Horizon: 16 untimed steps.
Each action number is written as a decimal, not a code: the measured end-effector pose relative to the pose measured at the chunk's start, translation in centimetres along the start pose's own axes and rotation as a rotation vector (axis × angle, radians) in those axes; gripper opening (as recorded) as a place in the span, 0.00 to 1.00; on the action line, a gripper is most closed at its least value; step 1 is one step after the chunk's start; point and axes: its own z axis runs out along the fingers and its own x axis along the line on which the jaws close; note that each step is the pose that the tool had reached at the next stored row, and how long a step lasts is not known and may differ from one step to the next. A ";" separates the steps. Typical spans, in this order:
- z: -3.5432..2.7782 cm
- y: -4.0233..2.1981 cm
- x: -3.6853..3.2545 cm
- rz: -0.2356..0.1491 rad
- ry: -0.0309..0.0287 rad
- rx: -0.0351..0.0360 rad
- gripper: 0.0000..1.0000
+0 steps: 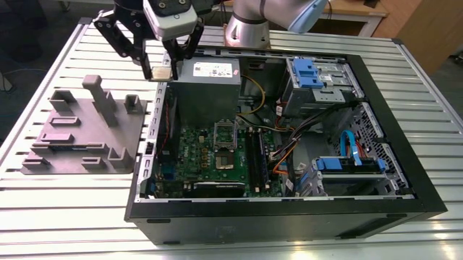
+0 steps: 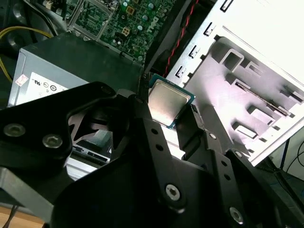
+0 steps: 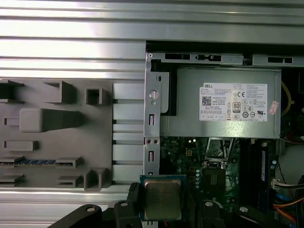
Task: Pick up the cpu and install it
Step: 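Pick up the cpu and move it towards the insertion slot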
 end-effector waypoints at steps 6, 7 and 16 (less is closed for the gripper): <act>0.01 0.00 -0.44 0.000 0.0000 0.0000 0.47; 0.01 0.00 -0.50 0.000 0.0000 0.0000 0.47; 0.01 0.00 -1.10 0.000 0.0000 0.0000 0.47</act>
